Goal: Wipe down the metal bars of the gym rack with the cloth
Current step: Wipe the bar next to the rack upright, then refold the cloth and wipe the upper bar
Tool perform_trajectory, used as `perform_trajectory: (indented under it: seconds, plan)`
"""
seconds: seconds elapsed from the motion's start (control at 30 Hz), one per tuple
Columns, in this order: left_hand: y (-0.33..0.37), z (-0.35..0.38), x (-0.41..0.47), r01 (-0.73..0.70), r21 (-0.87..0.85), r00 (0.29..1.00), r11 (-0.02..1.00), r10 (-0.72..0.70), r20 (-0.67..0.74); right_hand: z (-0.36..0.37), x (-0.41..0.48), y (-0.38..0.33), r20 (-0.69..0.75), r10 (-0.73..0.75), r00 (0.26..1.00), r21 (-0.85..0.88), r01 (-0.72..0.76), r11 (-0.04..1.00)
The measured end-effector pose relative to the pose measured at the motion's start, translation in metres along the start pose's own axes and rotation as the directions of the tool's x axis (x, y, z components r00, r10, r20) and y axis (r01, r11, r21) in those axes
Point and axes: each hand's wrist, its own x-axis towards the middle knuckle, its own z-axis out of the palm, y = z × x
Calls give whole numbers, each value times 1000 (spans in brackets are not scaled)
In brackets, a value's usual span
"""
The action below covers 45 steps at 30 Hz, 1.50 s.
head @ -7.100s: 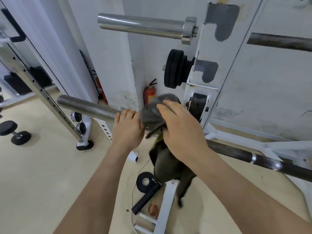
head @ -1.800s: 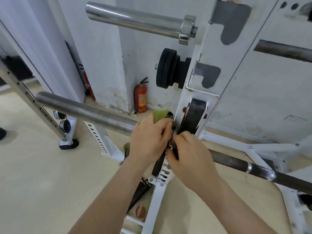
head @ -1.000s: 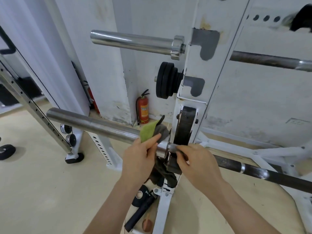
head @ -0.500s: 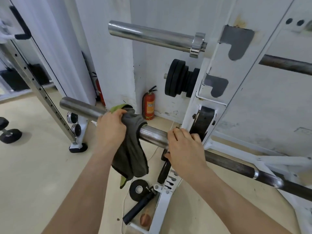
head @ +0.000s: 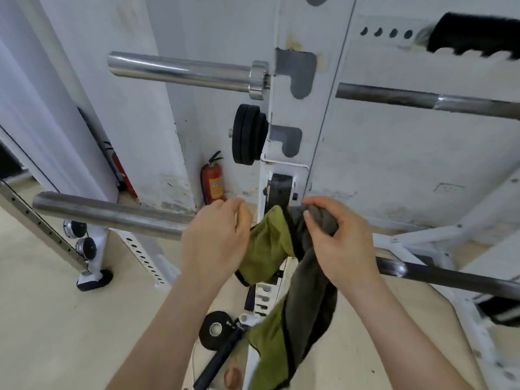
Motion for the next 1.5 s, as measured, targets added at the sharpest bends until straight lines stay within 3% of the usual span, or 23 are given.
perform_trajectory:
  seconds: [0.1,0.17,0.27,0.4,0.5,0.63,0.8,0.9,1.1,1.23,1.3,1.33,1.37,1.43,1.47,1.5]
  plan:
    - [5,34,-9,-159,-6,987,987,159,35,24,-7,27,209,-40,977,-429,129,894]
    - [21,40,-24,-242,-44,970,969,241,-33,38,-14,40,231,-78,970,-504,188,843]
    - [47,48,-42,-354,-68,934,933,356,25,0,-11,63,116,17,993,-543,49,838]
    - [61,80,-58,-467,-7,866,884,459,200,-78,-18,104,-115,182,977,-659,-212,721]
    - [74,90,-65,-447,-31,863,894,440,249,-79,-10,93,-111,112,987,-635,-157,756]
    - [76,95,-61,-339,25,919,940,326,221,-27,-8,57,16,-104,994,-467,99,878]
    - [95,109,-76,-276,146,945,950,241,220,-64,-5,108,174,-32,984,-592,131,795]
    - [131,134,-94,-341,221,921,914,277,275,-117,-2,132,188,38,981,-659,97,746]
    - [230,181,-109,-347,167,899,923,276,341,-208,1,181,155,169,973,-670,-22,742]
    - [287,201,-126,-358,31,850,933,312,424,-263,8,205,133,306,943,-422,-226,878]
    - [306,197,-128,-260,-146,855,955,298,425,-283,16,205,173,360,917,-92,-349,933]
    - [315,191,-127,-131,-325,860,937,270,432,-291,20,200,201,385,901,124,-413,902]
    - [325,181,-125,56,-516,847,855,233,478,-298,25,194,229,406,885,338,-463,819]
    - [337,165,-117,424,-749,810,509,158,565,-308,35,183,294,420,859,645,-503,576]
    - [338,161,-112,497,-777,810,387,114,576,-311,39,179,339,404,850,734,-507,451]
    - [339,156,-107,498,-781,824,377,74,561,-313,42,174,392,373,841,789,-516,334]
